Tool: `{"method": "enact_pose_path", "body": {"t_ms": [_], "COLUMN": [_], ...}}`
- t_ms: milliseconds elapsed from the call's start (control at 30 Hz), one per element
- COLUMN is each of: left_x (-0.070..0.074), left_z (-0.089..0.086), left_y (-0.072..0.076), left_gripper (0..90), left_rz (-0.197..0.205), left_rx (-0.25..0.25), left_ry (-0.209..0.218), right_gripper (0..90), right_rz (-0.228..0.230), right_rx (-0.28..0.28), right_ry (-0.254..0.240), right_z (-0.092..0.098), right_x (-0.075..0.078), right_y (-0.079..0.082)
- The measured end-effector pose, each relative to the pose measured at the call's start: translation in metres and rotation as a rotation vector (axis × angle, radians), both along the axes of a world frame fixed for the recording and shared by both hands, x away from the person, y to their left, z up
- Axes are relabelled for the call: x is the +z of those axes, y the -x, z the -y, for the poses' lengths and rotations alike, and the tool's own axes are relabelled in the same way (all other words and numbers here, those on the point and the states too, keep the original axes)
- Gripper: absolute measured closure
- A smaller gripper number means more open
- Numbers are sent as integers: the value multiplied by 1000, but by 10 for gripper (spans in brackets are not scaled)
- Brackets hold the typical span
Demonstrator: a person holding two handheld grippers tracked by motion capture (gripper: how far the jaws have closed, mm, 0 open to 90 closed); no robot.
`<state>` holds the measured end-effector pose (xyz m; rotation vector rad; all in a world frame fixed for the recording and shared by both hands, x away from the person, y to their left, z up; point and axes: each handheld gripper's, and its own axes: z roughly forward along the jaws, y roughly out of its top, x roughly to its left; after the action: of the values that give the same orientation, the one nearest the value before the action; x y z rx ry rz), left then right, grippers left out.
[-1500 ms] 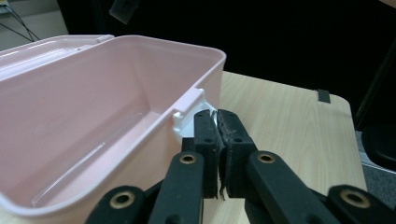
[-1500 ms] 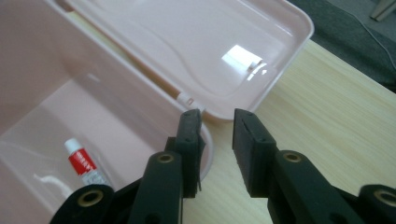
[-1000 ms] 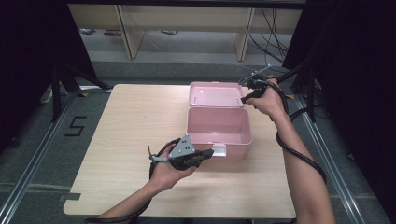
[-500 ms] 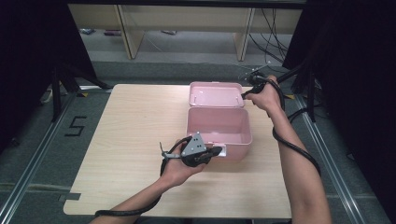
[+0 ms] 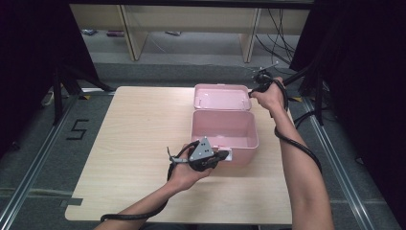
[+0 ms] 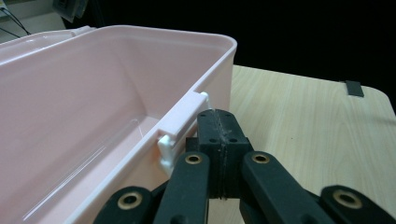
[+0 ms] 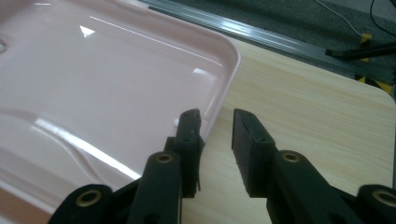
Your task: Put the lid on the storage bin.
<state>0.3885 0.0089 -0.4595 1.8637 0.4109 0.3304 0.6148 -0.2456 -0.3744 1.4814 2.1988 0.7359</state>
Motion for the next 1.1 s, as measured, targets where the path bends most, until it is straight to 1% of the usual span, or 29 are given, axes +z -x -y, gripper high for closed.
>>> {"method": "enact_pose_path", "body": {"t_ms": [33,67,100,167,233,333,367,433,467,500,533,567,600,633,800,833,867,933,967,1000,1033,1067,1100], "left_x": [0,0,0,-1,0,0,0,0,0,0,0,0,0,0,0,0,0,0,0,0,0,0,0], "left_z": [0,0,0,1,2,3,3,4,4,6,6,6,6,6,6,6,6,6,6,6,6,6,6], "left_y": [0,0,0,-1,-1,-1,-1,-1,-1,0,-1,-1,-1,-1,-1,-1,-1,-1,-1,-1,-1,-1,-1], "left_gripper": [897,897,897,897,897,897,897,897,897,897,897,897,897,897,897,897,897,896,897,897,897,897,897], "left_rz": [0,1,1,3,4,4,5,7,7,6,5,5,3,1,0,1,-1,-3,-3,-3,-3,-4,-3], "left_rx": [0,0,1,-4,-5,-4,-6,-7,-7,-7,-12,-12,-7,-7,-9,-10,-10,-11,-11,-11,-11,-11,-11], "left_ry": [0,0,1,7,0,-2,-3,-11,-11,0,3,3,-7,-5,-6,-8,-8,-7,-6,-6,-6,-6,-6], "right_gripper": [732,735,737,739,742,745,747,753,753,761,764,764,769,772,785,787,790,796,796,796,796,797,799], "right_rz": [0,-8,-19,-14,-37,-33,-39,-58,-58,-51,-51,-51,-57,-50,-69,-68,-69,-82,-80,-87,-87,-89,-91], "right_rx": [0,-13,-36,-31,-54,-60,-65,-79,-79,-83,-73,-73,-90,-86,-107,-109,-117,-115,-114,-123,-123,-111,-127], "right_ry": [0,-11,-24,-20,-41,-41,-45,-37,-37,-37,-30,-30,-39,-33,-42,-28,-25,-20,-15,-26,-26,-22,-24], "right_z": [0,0,-2,-2,-4,-6,-7,-10,-10,-11,-10,-10,-12,-12,-14,-14,-14,-13,-13,-14,-14,-13,-14], "right_x": [0,-3,-4,-5,-9,-11,-12,-14,-14,-16,-16,-16,-16,-17,-18,-18,-20,-22,-22,-23,-23,-24,-25], "right_y": [0,-4,-4,-7,-10,-13,-14,-17,-17,-19,-21,-21,-22,-24,-26,-26,-26,-28,-28,-29,-29,-30,-30]}}
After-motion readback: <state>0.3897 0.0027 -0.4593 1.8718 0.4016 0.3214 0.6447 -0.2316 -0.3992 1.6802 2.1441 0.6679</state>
